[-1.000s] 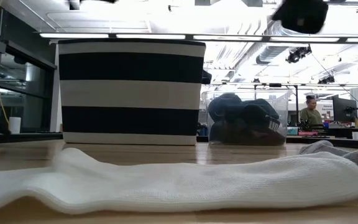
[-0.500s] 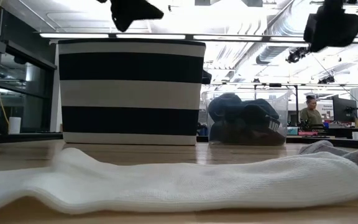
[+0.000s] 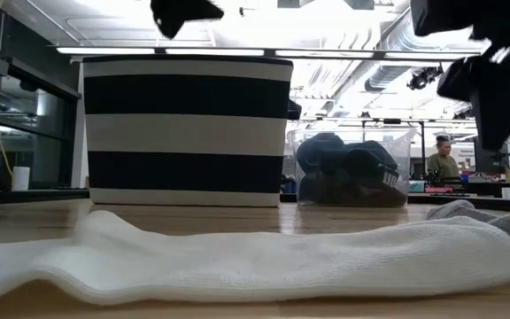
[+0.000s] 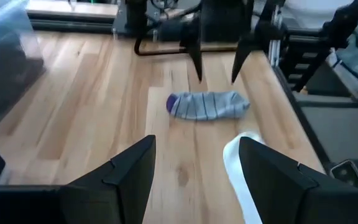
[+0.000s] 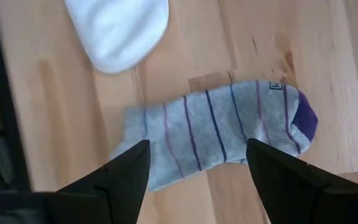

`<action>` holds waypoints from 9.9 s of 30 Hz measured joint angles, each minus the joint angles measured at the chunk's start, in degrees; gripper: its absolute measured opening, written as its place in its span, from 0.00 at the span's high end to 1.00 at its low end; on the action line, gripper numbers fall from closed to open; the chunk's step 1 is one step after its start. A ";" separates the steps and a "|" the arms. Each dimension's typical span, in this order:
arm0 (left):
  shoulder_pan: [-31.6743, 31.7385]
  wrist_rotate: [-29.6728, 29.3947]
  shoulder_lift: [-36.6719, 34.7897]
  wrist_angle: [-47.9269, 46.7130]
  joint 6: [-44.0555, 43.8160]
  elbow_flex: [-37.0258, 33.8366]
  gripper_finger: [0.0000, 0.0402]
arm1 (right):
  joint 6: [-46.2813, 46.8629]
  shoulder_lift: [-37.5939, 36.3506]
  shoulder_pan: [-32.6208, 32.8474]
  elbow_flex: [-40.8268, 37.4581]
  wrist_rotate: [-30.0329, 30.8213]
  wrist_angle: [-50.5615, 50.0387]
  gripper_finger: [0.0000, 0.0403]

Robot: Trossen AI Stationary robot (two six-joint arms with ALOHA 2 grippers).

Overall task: Pick & Place Cloths
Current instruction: Put the gray sock into the light blue bin, then put the white sock into the light blue bin

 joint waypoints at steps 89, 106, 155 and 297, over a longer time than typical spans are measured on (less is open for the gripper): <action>-0.04 -7.99 -57.79 -10.88 -10.08 -27.14 0.43 | 12.59 9.72 -15.67 -6.60 10.39 61.83 0.99; -0.07 -7.10 -38.39 10.94 -4.68 -27.06 0.43 | -3.35 9.41 -20.11 -6.54 23.17 88.06 0.99; -0.07 -20.66 2.19 25.19 -0.26 -1.82 0.36 | -12.68 -2.62 -27.13 -6.45 -4.52 77.04 0.99; -30.77 20.13 -6.37 -37.45 -69.49 -1.86 0.32 | 3.75 -9.04 -20.81 -6.49 -16.97 49.85 0.33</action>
